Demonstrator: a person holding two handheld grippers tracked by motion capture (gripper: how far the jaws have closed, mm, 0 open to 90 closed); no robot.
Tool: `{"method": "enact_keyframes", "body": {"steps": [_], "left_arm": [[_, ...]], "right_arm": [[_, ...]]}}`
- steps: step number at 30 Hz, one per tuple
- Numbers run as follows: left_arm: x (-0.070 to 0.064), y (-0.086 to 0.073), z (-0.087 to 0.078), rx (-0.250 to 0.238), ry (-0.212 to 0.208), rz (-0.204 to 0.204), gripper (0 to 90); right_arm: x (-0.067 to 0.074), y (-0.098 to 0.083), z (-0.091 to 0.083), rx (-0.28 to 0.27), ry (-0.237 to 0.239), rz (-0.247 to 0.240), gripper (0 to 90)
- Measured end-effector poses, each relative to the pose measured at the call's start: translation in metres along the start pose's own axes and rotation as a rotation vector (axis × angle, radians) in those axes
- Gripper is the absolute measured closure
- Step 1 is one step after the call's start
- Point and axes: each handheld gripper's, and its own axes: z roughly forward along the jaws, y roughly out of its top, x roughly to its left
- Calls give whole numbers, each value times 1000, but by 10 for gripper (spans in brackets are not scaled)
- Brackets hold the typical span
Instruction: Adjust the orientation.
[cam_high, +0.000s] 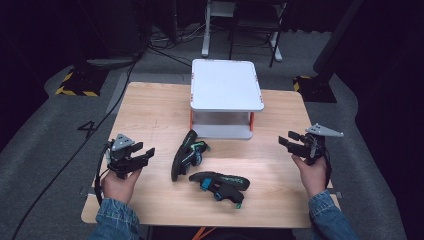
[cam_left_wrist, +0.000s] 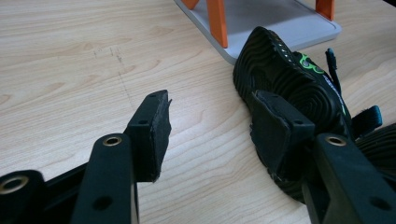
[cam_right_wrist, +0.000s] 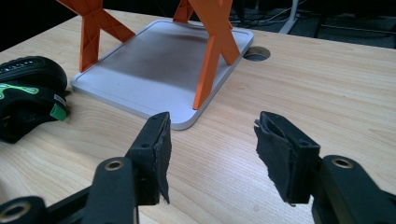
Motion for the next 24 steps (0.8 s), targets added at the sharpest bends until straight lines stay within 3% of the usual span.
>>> {"method": "enact_keyframes", "body": {"steps": [11, 16, 19, 21, 23, 24], "left_arm": [[-1, 1, 2, -22, 7, 3, 457], [0, 0, 0, -30, 4, 2, 455], [1, -1, 0, -29, -1, -6, 455], [1, -1, 0, -26, -2, -8, 455], [0, 0, 1, -27, -1, -8, 455], [0, 0, 2, -23, -1, -5, 455]], "right_arm": [[2, 0, -2, 4, 16, 1, 413], [9, 2, 0, 14, 32, -25, 400], [18, 4, 3, 29, 62, -44, 388], [32, 7, 6, 40, 126, -81, 382], [36, 7, 6, 42, 147, -88, 378], [44, 8, 8, 45, 175, -117, 373]]}}
